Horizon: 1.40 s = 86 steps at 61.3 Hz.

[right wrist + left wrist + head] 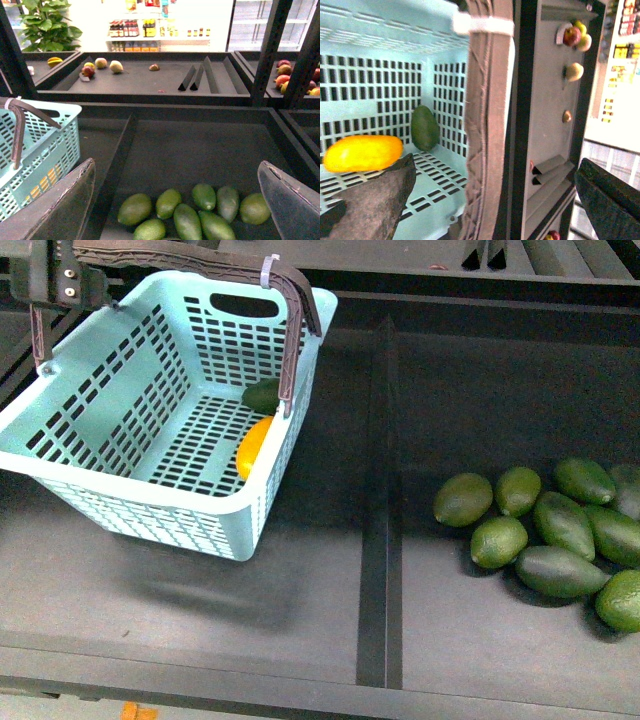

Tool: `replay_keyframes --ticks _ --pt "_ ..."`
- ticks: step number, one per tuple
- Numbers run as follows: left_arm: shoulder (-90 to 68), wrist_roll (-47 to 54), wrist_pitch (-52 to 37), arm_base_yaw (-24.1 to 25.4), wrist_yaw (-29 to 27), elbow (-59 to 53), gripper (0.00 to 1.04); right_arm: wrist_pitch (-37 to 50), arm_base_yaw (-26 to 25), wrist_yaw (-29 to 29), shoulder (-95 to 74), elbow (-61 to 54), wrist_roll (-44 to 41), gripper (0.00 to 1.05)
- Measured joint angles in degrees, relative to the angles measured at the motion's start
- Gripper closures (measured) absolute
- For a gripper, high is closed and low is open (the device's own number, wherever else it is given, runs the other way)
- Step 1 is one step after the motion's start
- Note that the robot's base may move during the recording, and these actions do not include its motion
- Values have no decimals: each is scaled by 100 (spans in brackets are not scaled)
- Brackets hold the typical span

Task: Pick mango and avocado into basket

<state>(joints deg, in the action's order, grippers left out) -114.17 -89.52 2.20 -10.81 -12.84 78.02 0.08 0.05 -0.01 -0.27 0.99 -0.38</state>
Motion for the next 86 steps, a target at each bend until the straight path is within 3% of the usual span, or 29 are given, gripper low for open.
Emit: replay_keyframes --ticks 11,15,20,25,30,37,43,55,86 --pt "181 -39 20 0 -48 -138 8 0 0 0 0 0 0 9" --pt "199 1335 -1714 55 262 -807 19 0 0 -2 0 0 0 9" --pt "466 4107 -4437 140 446 -2218 36 0 0 -2 -2 0 0 9" --pt "977 6439 -5818 260 533 -3211 52 0 0 0 0 0 0 9" --pt "1666 8046 -6354 420 599 -4002 72 0 0 0 0 0 0 9" --pt "2374 8699 -6531 542 800 -5149 103 0 0 0 0 0 0 9" --pt "2769 8824 -6911 647 863 -5831 103 0 0 0 0 0 0 9" --pt "3886 8865 -6634 1029 1263 -6723 103 0 0 -2 0 0 0 9" --pt "6651 8872 -4741 1062 1283 -7617 103 0 0 0 0 0 0 9"
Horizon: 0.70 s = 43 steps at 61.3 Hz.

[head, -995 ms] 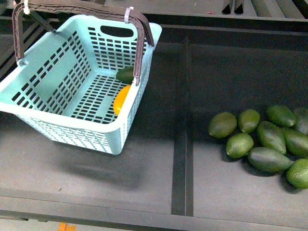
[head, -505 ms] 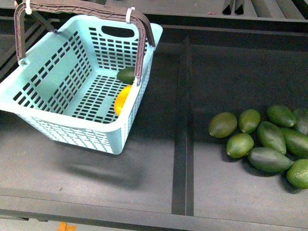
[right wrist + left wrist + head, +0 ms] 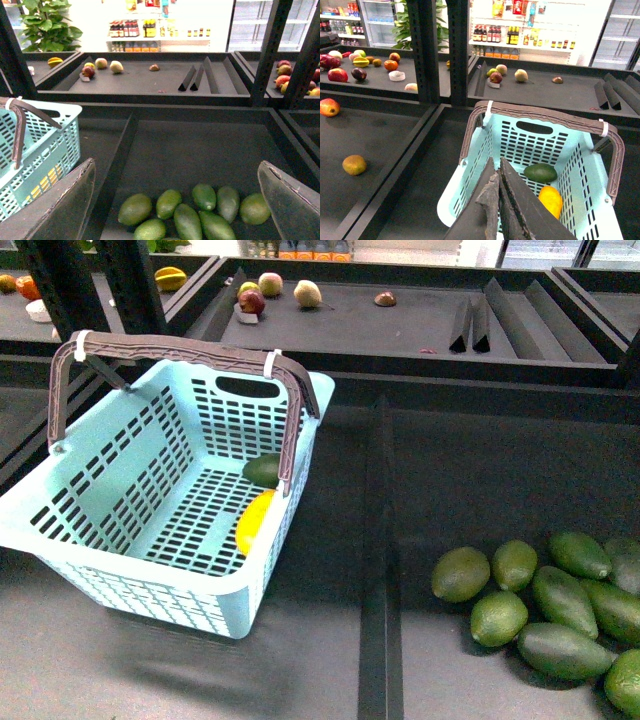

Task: Pick mango and avocado into basket

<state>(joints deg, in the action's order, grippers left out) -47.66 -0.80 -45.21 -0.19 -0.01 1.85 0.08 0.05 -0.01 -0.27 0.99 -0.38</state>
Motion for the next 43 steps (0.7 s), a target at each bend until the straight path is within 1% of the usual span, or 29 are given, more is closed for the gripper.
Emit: replay_keyframes --ticks 17,27,43 --pt "1392 13 1226 0 0 -98 103 0 0 0 0 0 0 9" --pt "2376 15 2146 0 0 -98 103 0 0 0 0 0 0 9" --pt "3112 15 2863 0 0 -98 103 0 0 0 0 0 0 9"
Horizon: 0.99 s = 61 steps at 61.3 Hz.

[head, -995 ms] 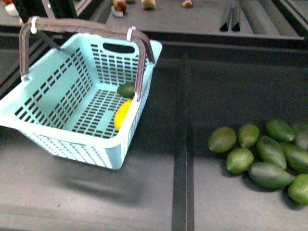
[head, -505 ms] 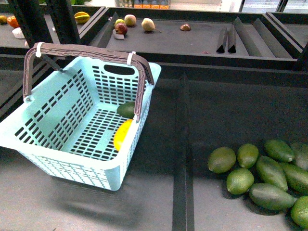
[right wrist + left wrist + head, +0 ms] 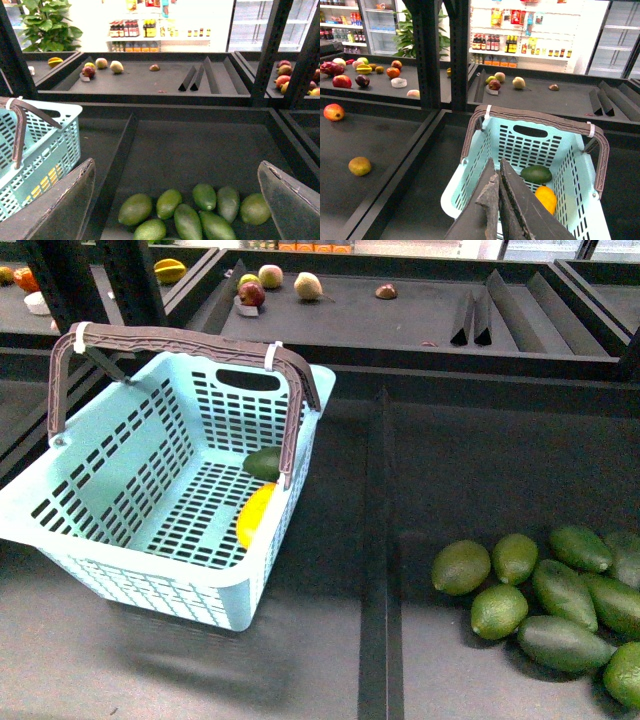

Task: Pick mango and avocado into basket

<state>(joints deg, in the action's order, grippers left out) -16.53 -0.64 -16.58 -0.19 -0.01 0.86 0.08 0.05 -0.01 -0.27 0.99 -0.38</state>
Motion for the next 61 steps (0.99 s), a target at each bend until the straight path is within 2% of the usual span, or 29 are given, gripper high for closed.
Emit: replay_keyframes --ticks 20,25,61 --pt "654 0 658 0 0 0 103 0 0 0 0 0 0 9" --pt "1493 2 1598 0 0 0 103 0 0 -2 0 0 0 9" --pt "1617 -2 1650 0 0 0 102 0 0 0 0 0 0 9"
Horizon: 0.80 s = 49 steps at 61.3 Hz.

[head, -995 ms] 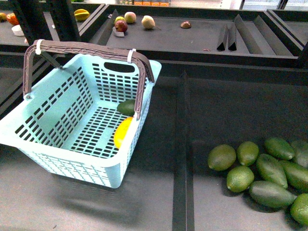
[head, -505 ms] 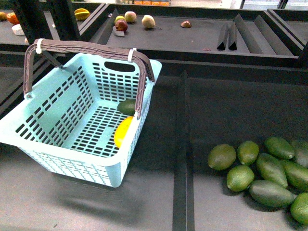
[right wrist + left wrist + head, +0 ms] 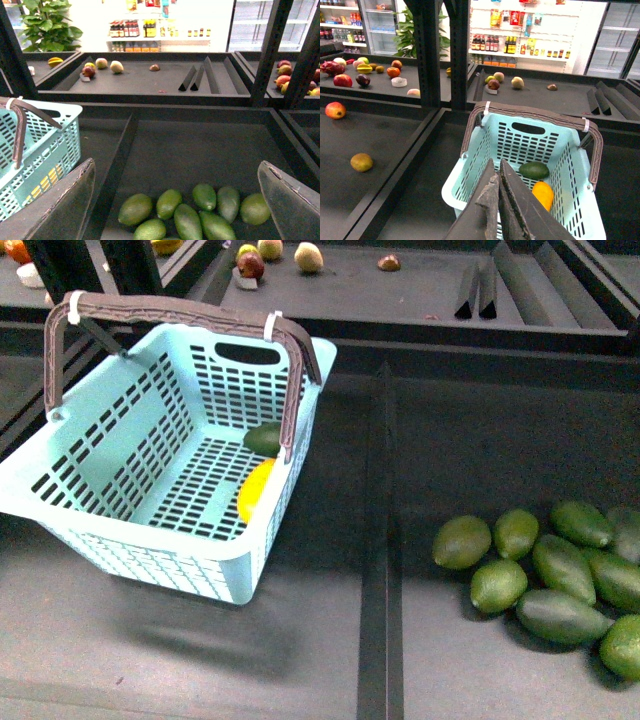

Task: Pick mango and avocado into basket

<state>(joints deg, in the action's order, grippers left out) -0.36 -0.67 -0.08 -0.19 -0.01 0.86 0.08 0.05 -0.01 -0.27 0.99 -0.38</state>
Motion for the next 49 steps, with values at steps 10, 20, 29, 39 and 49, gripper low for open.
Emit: replay_keyframes --ticks 10,20,29,39,49 --pt "0 2 0 0 0 0 69 0 0 0 0 0 0 9" --pt "0 2 0 0 0 0 35 0 0 0 0 0 0 9" --pt "0 7 0 0 0 0 7 0 0 0 0 0 0 9" --pt "0 11 0 0 0 0 8 0 0 0 0 0 0 9" --pt "0 11 0 0 0 0 8 0 0 0 0 0 0 9"
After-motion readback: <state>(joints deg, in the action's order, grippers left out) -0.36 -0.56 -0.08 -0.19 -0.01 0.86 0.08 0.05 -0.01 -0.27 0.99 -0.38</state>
